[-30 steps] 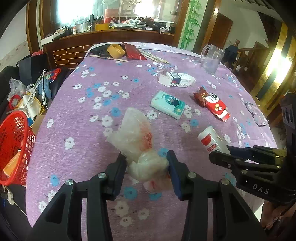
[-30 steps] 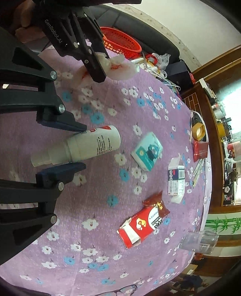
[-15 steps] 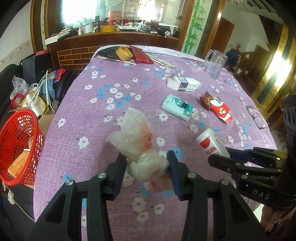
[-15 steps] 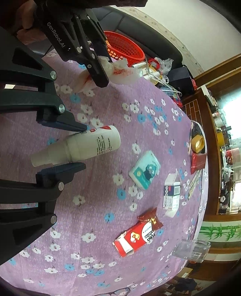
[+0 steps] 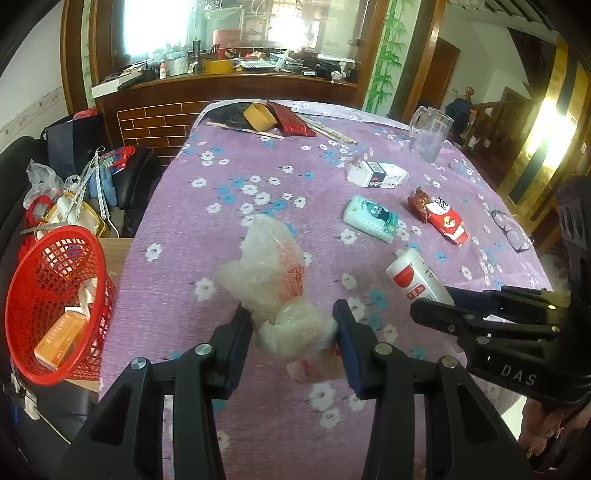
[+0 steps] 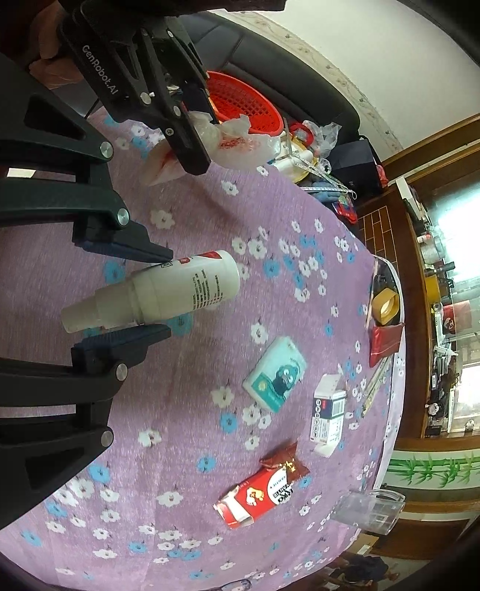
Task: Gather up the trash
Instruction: 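Lift the plastic bag and spray bottle and carry them toward the red basket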
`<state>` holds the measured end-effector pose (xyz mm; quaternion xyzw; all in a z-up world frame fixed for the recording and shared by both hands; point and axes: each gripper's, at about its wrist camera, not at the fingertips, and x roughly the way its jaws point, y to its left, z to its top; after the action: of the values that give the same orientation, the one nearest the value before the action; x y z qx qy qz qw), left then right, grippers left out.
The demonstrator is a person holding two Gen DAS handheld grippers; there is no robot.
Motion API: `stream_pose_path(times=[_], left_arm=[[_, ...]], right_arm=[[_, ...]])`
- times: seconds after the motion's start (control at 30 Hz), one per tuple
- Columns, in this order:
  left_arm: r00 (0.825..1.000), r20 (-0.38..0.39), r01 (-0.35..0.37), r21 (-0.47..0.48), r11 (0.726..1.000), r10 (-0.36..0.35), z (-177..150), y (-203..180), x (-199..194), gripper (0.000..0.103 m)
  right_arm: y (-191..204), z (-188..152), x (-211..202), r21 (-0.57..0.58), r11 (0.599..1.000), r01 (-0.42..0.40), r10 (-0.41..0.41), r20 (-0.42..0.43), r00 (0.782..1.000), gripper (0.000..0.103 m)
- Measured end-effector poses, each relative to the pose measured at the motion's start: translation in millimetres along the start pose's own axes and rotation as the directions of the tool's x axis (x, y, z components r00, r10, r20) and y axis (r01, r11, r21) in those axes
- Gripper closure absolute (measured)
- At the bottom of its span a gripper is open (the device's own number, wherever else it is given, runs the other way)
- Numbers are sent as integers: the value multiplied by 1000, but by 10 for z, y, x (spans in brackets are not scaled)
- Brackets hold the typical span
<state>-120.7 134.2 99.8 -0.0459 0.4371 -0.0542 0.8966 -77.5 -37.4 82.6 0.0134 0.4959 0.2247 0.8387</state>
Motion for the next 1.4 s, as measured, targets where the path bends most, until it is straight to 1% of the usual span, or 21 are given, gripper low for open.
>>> stream_pose_path(times=[0.17, 0.27, 0.37, 0.53, 0.6, 0.7, 0.77, 1.0, 1.1, 1.2, 1.33, 1.4], left_arm=[[1000, -8, 19, 5, 1000, -19, -38, 85, 20, 60], [999, -16, 30, 6, 1000, -30, -64, 65, 69, 60], [999, -26, 33, -2, 999, -33, -61, 16, 112, 60], [1000, -24, 14, -20, 1000, -15, -1, -101, 136, 60], [1000, -24, -3, -25, 1000, 2, 20, -161, 159, 60], [1000, -28, -11, -61, 998, 10, 47, -234, 197, 60], [999, -28, -23, -66, 998, 21, 59, -282, 203, 60], [996, -23, -88, -103, 991, 86, 27, -362, 70, 60], [994, -15, -110, -116, 987, 109, 29, -302, -55, 60], [992, 6, -124, -132, 983, 126, 41, -167, -176, 60], [991, 33, -123, -151, 981, 129, 75, 86, -301, 60], [990, 52, -120, -165, 979, 130, 65, 262, -398, 60]], right_arm=[[105, -74, -38, 17, 1000, 19, -19, 3, 1000, 66], [98, -124, -78, 10, 999, 40, -40, 8, 999, 66], [37, -136, -78, 16, 999, 39, -39, 2, 999, 66], [-114, -104, -105, 7, 999, 32, -32, 3, 999, 66], [-157, -95, -126, -14, 999, 34, -34, 6, 999, 66], [-271, -83, -145, -34, 999, 27, -27, -5, 1000, 66], [-362, -62, -157, -45, 999, 22, -23, -5, 1000, 66], [-515, -43, -118, -67, 997, -37, 36, -20, 999, 66], [-486, -28, -97, -69, 996, -60, 58, -26, 998, 66], [-373, 10, -85, -82, 994, -76, 75, -16, 997, 66], [-128, 61, -80, -96, 992, -80, 80, -8, 997, 66], [69, 102, -68, -116, 989, -91, 91, -9, 996, 66]])
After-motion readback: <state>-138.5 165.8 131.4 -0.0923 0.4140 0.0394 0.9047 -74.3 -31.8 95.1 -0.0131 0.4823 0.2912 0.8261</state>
